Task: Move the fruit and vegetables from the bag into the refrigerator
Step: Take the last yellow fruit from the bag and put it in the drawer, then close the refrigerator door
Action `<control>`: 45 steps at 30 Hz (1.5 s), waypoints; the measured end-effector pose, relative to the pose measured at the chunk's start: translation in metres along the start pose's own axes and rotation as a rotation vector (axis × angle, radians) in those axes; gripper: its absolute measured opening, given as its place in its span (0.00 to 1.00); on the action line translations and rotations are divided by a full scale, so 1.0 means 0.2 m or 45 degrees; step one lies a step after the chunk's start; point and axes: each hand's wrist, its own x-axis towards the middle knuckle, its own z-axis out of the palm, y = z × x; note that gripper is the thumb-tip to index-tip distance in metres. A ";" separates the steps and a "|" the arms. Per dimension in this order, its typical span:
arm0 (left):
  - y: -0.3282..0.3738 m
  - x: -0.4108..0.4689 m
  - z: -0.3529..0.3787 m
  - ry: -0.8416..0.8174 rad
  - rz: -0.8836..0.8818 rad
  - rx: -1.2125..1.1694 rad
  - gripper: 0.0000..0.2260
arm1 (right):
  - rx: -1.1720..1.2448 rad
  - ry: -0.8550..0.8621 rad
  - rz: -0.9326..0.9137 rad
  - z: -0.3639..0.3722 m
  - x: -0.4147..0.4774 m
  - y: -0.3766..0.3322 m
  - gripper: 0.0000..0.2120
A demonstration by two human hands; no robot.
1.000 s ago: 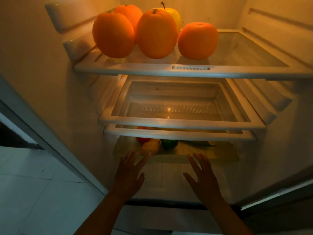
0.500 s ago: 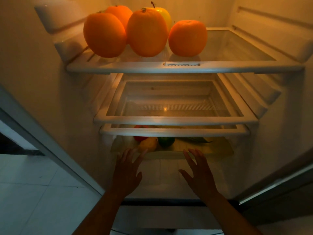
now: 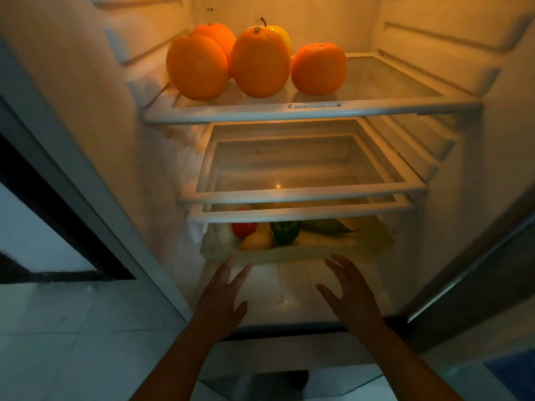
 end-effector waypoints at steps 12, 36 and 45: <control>0.05 -0.28 -0.17 -0.267 0.158 -0.277 0.15 | 0.155 -0.082 0.391 -0.14 -0.55 -0.34 0.23; 1.00 -0.63 0.13 -0.610 0.696 -0.492 0.14 | -0.150 0.419 1.030 -0.84 -1.82 -0.39 0.21; 1.63 -1.07 0.39 -0.522 0.871 -0.522 0.14 | -0.178 0.395 0.972 -1.21 -2.32 -0.19 0.23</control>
